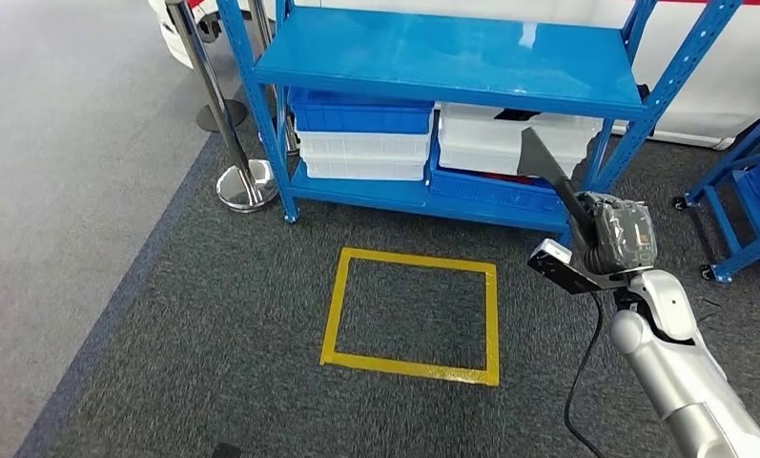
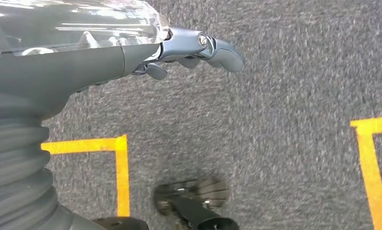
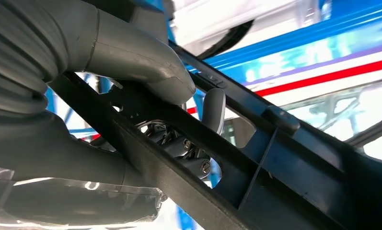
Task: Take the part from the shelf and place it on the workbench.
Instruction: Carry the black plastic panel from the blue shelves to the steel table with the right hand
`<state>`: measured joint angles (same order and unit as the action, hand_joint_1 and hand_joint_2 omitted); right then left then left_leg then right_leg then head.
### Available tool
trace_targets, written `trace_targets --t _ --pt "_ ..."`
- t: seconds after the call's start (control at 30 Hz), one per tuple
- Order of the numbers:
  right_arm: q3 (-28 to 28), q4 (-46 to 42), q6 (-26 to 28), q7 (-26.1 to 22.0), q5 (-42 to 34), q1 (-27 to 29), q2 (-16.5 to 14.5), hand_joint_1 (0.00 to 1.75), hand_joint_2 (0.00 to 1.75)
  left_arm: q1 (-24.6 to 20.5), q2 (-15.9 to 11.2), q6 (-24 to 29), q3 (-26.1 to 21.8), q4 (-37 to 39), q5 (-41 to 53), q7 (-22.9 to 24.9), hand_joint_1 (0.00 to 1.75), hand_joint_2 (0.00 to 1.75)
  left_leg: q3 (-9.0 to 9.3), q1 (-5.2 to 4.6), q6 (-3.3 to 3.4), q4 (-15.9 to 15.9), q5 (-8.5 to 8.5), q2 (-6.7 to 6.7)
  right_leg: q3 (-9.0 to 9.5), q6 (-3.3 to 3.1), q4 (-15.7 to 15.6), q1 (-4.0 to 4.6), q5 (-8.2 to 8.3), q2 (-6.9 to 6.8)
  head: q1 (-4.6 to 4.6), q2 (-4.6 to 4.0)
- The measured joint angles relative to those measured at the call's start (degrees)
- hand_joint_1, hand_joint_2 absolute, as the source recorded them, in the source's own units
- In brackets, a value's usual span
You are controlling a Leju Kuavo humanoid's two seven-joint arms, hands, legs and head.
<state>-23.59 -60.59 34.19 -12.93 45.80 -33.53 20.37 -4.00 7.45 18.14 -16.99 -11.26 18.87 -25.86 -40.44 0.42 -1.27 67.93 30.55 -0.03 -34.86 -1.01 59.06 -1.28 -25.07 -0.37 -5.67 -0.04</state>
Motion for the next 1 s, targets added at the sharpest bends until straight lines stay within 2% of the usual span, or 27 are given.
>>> trace_targets --t 0.03,0.07,0.1,0.13,0.17,0.2,0.23,0.27,0.3,0.33,0.37,0.4,0.43,0.47,0.53,0.57,0.6,0.63,0.7,0.73,0.77,0.8,0.83,0.9,0.93,1.0 --pt "0.69 -1.03 -0.42 0.58 1.22 0.51 0.34 1.75 1.75 -0.08 -0.03 -0.13 0.01 0.00 0.10 0.00 0.00 1.75 -0.70 0.03 -0.11 3.83 2.08 0.01 -0.83 -0.08 0.02 0.10 0.60 -0.03 0.01 0.00" --pt "1.34 -2.06 -1.08 1.02 2.26 0.88 0.74 1.75 1.75 -0.17 -0.09 -0.26 0.00 0.00 0.15 0.03 0.00 1.75 -0.94 0.03 -0.16 6.85 2.61 0.01 -1.70 -0.12 0.03 0.20 1.26 -0.06 0.01 0.00" --pt "1.99 -3.14 -1.89 1.30 3.13 1.09 1.21 1.75 1.75 -0.26 -0.13 -0.44 0.00 0.00 0.15 0.11 0.00 1.75 -0.58 0.03 -0.10 8.48 1.77 0.01 -2.55 -0.10 0.05 0.31 1.92 -0.09 0.01 0.00" --pt "2.61 -4.22 -2.79 1.51 4.03 1.10 1.73 1.75 1.75 -0.36 -0.20 -0.62 -0.01 -0.01 0.09 0.26 0.00 1.75 0.62 0.00 0.11 8.21 -0.05 -0.01 -3.36 -0.06 0.07 0.44 2.60 -0.08 0.01 0.00" --pt "3.16 -5.12 -3.59 1.63 5.04 0.84 2.27 1.75 1.75 -0.50 -0.27 -0.80 -0.02 -0.01 0.00 0.47 0.00 1.75 2.76 -0.09 0.52 6.06 -1.85 -0.02 -4.12 0.01 0.08 0.56 3.29 -0.06 0.01 0.00" --pt "3.60 -5.81 -4.28 1.75 6.29 0.27 2.80 1.75 1.75 -0.67 -0.44 -0.98 -0.06 -0.02 -0.12 0.78 0.00 1.75 5.62 -0.27 1.11 2.39 -2.45 -0.02 -4.71 0.13 0.11 0.65 3.91 -0.03 0.01 0.00" --pt "3.90 -6.23 -4.88 1.86 7.60 -0.65 3.31 1.75 1.75 -0.84 -0.61 -1.12 -0.11 -0.02 -0.23 1.11 0.00 1.75 8.83 -0.47 1.62 -2.26 -1.97 0.02 -5.19 0.31 0.15 0.72 4.51 0.02 0.01 0.00" --pt "4.10 -6.43 -5.32 1.92 8.67 -1.78 3.71 1.75 1.75 -1.01 -0.75 -1.21 -0.17 -0.02 -0.29 1.41 0.00 1.75 11.25 -0.68 1.93 -6.16 -0.94 0.06 -5.50 0.58 0.10 0.71 5.12 0.07 0.00 0.00" --pt "4.23 -6.50 -5.68 1.96 9.50 -3.00 4.02 1.75 1.75 -1.13 -0.87 -1.27 -0.24 -0.02 -0.32 1.63 0.00 1.75 12.72 -0.86 2.16 -8.91 0.00 0.10 -5.67 0.96 -0.09 0.61 5.75 0.09 -0.01 0.00" --pt "4.30 -6.50 -5.90 1.99 10.04 -4.08 4.22 1.75 1.75 -1.18 -0.89 -1.32 -0.27 -0.02 -0.32 1.75 0.00 1.75 13.19 -0.94 2.26 -10.43 0.14 0.12 -5.73 1.39 -0.41 0.56 6.43 0.13 0.00 0.00" --pt "4.35 -6.51 -6.05 2.02 10.40 -4.84 4.39 1.75 1.75 -1.19 -0.90 -1.36 -0.31 -0.02 -0.32 1.81 0.00 1.75 12.93 -0.85 2.45 -10.81 -0.43 0.14 -5.80 1.81 -0.76 0.44 6.94 0.16 0.00 0.00" --pt "4.37 -6.51 -6.14 2.04 10.65 -5.35 4.55 1.75 1.75 -1.15 -0.92 -1.38 -0.34 -0.02 -0.32 1.85 0.00 1.75 12.69 -0.72 2.82 -11.16 -1.19 0.16 -6.01 2.16 -0.67 0.36 6.75 0.20 0.02 0.00" --pt "4.38 -6.51 -6.16 2.07 10.82 -5.63 4.70 1.75 1.75 -1.10 -0.94 -1.39 -0.37 -0.02 -0.33 1.89 0.00 1.75 12.31 -0.55 3.14 -11.46 -1.98 0.18 -6.56 2.45 0.49 0.35 5.56 0.25 0.04 0.00" --pt "4.39 -6.50 -6.15 2.11 10.94 -5.79 4.86 1.75 1.75 -1.07 -0.96 -1.41 -0.39 -0.02 -0.31 1.92 0.00 1.75 11.83 -0.41 3.36 -11.61 -2.70 0.22 -7.50 2.69 2.93 0.24 3.51 0.30 0.05 0.00" --pt "4.38 -6.49 -6.05 2.23 11.28 -5.98 5.02 1.75 1.75 -0.98 -0.97 -1.45 -0.43 -0.02 -0.01 2.08 0.00 1.75 10.47 -0.45 3.55 -11.46 -3.74 0.22 -9.94 3.17 10.68 0.10 -1.49 0.32 0.07 0.00" --pt "4.38 -6.48 -6.04 2.31 11.48 -6.00 5.05 1.75 1.75 -0.89 -0.97 -1.45 -0.43 -0.02 0.22 2.26 0.00 1.75 9.80 -0.45 3.49 -11.29 -4.13 0.24 -10.57 3.38 13.79 0.02 -3.04 0.31 0.07 0.00" --pt "4.38 -6.47 -6.10 2.39 11.57 -6.04 5.09 1.75 1.75 -0.77 -0.97 -1.41 -0.43 -0.02 0.44 2.48 0.00 1.75 9.19 -0.44 3.42 -11.06 -4.43 0.39 -10.23 3.54 15.09 -0.05 -3.64 0.28 0.07 0.00" --pt "4.39 -6.47 -6.25 2.43 11.40 -6.14 5.16 1.75 1.75 -0.62 -0.98 -1.36 -0.43 -0.01 0.59 2.69 0.00 1.75 8.66 -0.40 3.33 -10.78 -4.63 0.58 -8.69 3.63 14.03 -0.12 -3.26 0.17 0.07 0.00" --pt "4.45 -6.48 -6.83 2.37 9.92 -6.51 5.41 1.75 1.75 -0.29 -1.04 -1.27 -0.43 -0.02 0.68 2.91 0.00 1.75 7.89 -0.39 3.12 -10.10 -4.77 1.14 -3.23 3.58 6.80 -0.08 -1.55 -1.04 0.07 0.00" --pt "4.50 -6.51 -7.23 2.21 8.68 -6.70 5.57 1.75 1.75 -0.10 -1.10 -1.27 -0.43 -0.01 0.70 2.93 0.00 1.75 7.62 -0.51 2.91 -9.73 -4.76 1.36 -1.06 3.28 3.33 0.11 -0.95 -1.69 0.07 0.00" --pt "4.59 -6.55 -7.68 2.00 7.29 -6.82 5.76 1.75 1.75 0.10 -1.15 -1.28 -0.43 -0.01 0.73 2.91 0.00 1.75 7.44 -0.63 2.64 -9.46 -4.77 1.61 0.24 2.89 1.07 0.33 -0.74 -2.13 0.06 0.00" --pt "4.73 -6.59 -8.18 1.73 5.86 -6.87 6.00 1.75 1.75 0.32 -1.21 -1.29 -0.43 -0.01 0.78 2.88 0.00 1.75 7.34 -0.76 2.35 -9.33 -4.79 1.90 0.56 2.44 0.18 0.57 -0.87 -2.23 0.06 0.00" --pt "4.86 -6.62 -8.66 1.47 4.66 -6.85 6.29 1.75 1.75 0.52 -1.23 -1.27 -0.43 0.00 0.83 2.86 0.00 1.75 7.32 -0.82 2.06 -9.30 -4.86 2.24 0.35 2.02 0.18 0.69 -0.57 -1.67 0.05 0.00" --pt "5.18 -6.63 -9.56 1.00 2.72 -6.81 7.01 1.75 1.75 0.81 -1.36 -1.17 -0.43 0.00 0.90 2.85 0.00 1.75 7.09 -0.79 1.38 -8.96 -4.46 2.39 0.09 1.18 -0.03 0.42 -0.08 -0.85 0.06 0.00" --pt "5.29 -6.63 -9.92 0.82 2.02 -6.86 7.32 1.75 1.75 0.92 -1.46 -1.09 -0.43 0.00 0.91 2.85 0.00 1.75 6.60 -0.76 1.07 -7.77 -3.46 2.04 -0.06 0.74 -0.18 0.26 0.23 -0.48 0.05 0.00" --pt "5.43 -6.61 -10.42 0.50 1.02 -6.95 7.70 1.75 1.75 1.22 -1.67 -0.99 -0.43 0.00 0.91 2.85 0.00 1.75 4.30 -0.60 0.71 -2.01 0.29 1.02 -0.46 0.11 -0.34 0.15 0.72 0.35 0.05 0.00"
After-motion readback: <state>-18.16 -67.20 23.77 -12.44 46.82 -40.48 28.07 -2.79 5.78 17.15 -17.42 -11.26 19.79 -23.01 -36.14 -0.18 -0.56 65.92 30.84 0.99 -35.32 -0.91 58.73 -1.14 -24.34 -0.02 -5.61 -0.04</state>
